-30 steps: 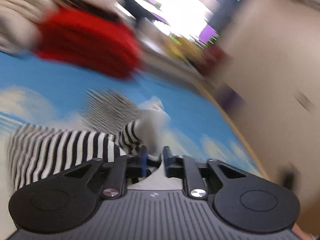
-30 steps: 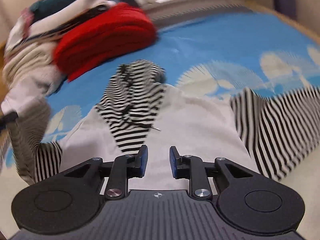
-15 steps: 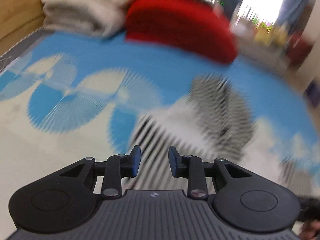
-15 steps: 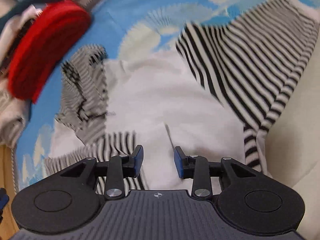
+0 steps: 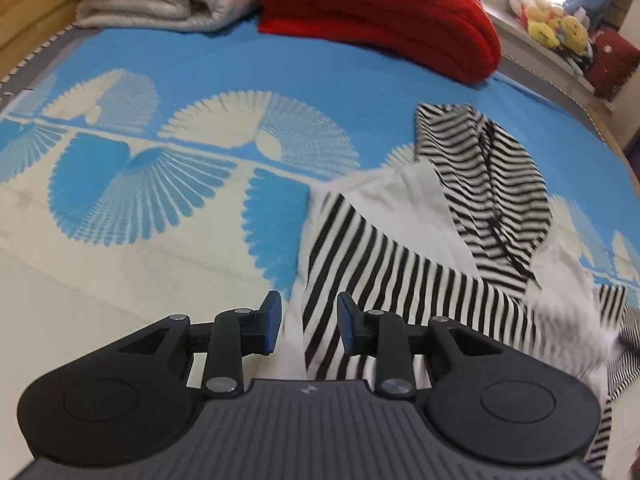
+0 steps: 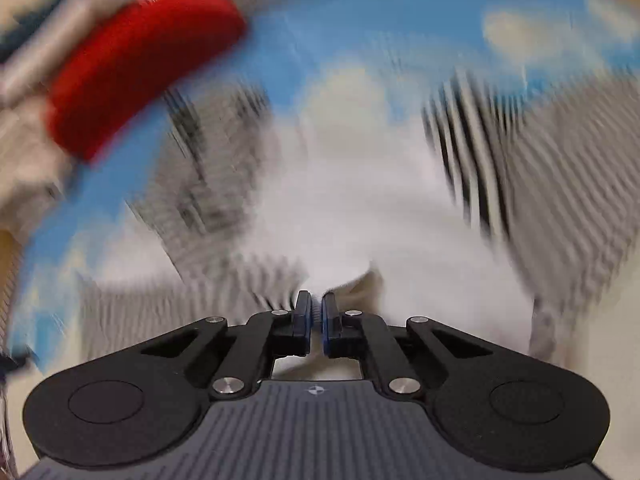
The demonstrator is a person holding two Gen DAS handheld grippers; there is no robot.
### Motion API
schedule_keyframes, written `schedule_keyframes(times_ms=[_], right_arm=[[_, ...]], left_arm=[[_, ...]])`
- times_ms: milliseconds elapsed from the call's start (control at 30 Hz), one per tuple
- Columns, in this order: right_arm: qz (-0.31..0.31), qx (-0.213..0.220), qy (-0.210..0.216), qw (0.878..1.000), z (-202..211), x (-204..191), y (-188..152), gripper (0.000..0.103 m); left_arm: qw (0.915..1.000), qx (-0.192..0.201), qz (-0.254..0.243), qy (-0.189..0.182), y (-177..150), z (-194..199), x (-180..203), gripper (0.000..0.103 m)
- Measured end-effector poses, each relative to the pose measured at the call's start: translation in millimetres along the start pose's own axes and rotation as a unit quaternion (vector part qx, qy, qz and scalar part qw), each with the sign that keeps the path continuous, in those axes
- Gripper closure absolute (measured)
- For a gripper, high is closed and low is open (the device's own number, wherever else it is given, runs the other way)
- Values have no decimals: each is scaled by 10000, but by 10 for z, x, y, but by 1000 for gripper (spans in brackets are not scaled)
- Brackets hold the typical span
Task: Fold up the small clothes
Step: 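Fold the held sleeve across the white front and open the left gripper, then grasp the cuff of the other striped sleeve with the right gripper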
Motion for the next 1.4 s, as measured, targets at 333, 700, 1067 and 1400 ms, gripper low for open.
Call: schedule_keyframes(times_ms=[333, 700, 1067, 1400], right_arm=[[-381, -712, -997, 9917, -221, 393, -25, 93], [-705, -1122, -792, 9880, -387, 443, -259, 73], [-409, -570, -743, 9948, -106, 499, 64, 62], [-684, 383, -926, 9926, 264, 1135, 519, 58]], left_arm=[[9952, -768, -483, -361, -471, -333, 316, 70], [9937, -815, -605, -481, -627, -404, 405, 69], [9920, -611, -1013, -442, -617, -238, 860, 65], [9902, -412, -1137, -698, -632, -123, 1385, 63]])
Point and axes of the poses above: each gripper's, at about its wrist camera, not at the fingertips, and z roughly against the way its jaws point, x to its right, y to its top, the point moved 5 cm from there along -z, roughly the way its jaws point, and after that the axes turned 6 degrees about x, right-handed, at the moved point
